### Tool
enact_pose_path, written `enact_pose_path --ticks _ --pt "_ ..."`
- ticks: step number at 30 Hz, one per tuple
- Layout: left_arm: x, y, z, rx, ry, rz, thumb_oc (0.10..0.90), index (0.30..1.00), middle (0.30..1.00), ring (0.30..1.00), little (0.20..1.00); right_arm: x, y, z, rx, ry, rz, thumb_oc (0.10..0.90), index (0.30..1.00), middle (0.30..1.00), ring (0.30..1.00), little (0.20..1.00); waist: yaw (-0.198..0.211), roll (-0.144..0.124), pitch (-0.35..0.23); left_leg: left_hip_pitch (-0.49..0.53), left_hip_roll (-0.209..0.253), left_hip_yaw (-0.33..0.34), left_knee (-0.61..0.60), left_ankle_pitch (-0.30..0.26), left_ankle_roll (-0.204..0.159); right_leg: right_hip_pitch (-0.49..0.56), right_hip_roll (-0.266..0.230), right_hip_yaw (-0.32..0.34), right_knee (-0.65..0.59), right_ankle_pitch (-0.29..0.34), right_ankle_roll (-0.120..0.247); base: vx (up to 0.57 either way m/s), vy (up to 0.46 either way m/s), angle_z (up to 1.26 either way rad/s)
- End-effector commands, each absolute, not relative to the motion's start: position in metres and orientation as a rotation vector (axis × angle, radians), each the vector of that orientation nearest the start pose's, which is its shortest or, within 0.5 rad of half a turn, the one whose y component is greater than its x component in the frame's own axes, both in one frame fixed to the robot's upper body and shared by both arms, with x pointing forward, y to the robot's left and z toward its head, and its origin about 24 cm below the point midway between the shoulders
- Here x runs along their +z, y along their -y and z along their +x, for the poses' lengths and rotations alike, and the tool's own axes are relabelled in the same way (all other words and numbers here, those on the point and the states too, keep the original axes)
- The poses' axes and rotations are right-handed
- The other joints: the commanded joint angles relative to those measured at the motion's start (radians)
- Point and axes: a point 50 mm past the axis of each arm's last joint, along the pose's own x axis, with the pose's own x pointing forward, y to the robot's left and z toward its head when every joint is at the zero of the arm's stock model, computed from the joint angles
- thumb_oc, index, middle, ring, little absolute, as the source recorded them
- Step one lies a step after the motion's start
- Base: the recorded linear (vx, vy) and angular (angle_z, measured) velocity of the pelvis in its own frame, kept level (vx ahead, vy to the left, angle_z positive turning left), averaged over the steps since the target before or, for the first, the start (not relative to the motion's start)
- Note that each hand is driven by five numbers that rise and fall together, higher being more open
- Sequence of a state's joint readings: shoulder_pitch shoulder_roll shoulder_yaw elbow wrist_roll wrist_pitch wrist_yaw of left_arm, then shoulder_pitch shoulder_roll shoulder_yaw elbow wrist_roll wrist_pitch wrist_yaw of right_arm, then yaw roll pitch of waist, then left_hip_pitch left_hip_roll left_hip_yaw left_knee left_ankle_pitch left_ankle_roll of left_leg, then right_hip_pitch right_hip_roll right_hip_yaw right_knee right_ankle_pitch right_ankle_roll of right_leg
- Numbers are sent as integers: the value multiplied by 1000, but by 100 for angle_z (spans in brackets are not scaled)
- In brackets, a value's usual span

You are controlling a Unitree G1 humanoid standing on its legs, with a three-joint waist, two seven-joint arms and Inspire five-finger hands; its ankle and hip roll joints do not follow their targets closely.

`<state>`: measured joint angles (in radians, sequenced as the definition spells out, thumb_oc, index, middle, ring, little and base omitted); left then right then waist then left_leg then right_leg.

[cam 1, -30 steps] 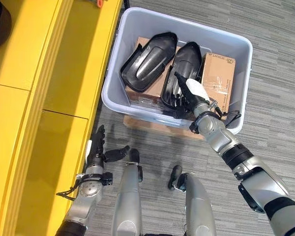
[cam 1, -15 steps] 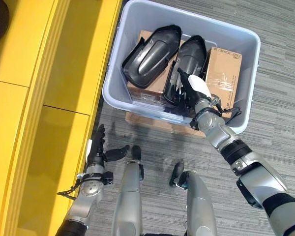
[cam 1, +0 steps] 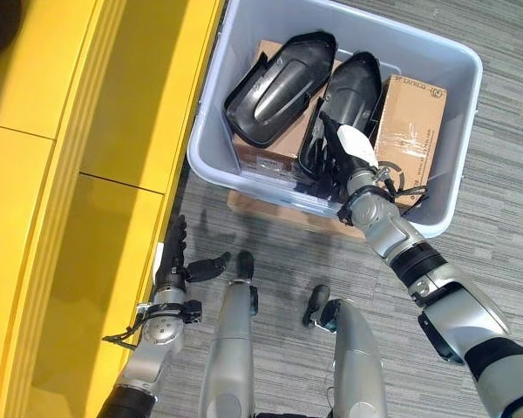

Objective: Move parts from the plastic box to the shelf.

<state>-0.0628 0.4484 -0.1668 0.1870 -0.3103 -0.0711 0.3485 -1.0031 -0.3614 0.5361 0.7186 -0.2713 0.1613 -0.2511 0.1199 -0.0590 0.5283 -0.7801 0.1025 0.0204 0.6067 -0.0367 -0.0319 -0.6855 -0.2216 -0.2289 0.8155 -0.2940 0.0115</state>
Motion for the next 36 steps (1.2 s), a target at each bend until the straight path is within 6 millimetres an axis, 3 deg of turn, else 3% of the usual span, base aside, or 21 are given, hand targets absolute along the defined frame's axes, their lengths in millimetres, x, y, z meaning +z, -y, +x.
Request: enact_pose_path --ticks 1,18,24,36 --pt "60 -211 261 220 96 120 900 1000 1000 1000 1000 247 116 406 -122 470 -1006 900 1000 1000 1000 1000 20 50 -9 73 48 -50 78 -194 0 14 -24 42 -81 73 85 0 0 0" --pt "65 -207 262 211 120 103 900 1000 1000 1000 1000 250 120 411 -174 447 -1015 900 1000 1000 1000 1000 23 78 -8 -29 23 -68 153 -214 8 -92 -44 53 16 36 76 3 0 3" --pt "71 -205 262 210 147 96 900 1000 1000 1000 1000 248 126 417 -215 397 -1001 900 1000 1000 1000 1000 29 98 -8 -125 10 -94 264 -244 8 -181 -58 64 128 -13 62 -10 -19 11" --pt "86 -195 260 174 213 56 900 1000 1000 1000 1000 243 158 427 -307 261 -1055 900 1000 1000 1000 1000 51 136 -8 -329 -8 -139 464 -293 8 -380 -87 92 343 -98 38 -1 -21 -1"
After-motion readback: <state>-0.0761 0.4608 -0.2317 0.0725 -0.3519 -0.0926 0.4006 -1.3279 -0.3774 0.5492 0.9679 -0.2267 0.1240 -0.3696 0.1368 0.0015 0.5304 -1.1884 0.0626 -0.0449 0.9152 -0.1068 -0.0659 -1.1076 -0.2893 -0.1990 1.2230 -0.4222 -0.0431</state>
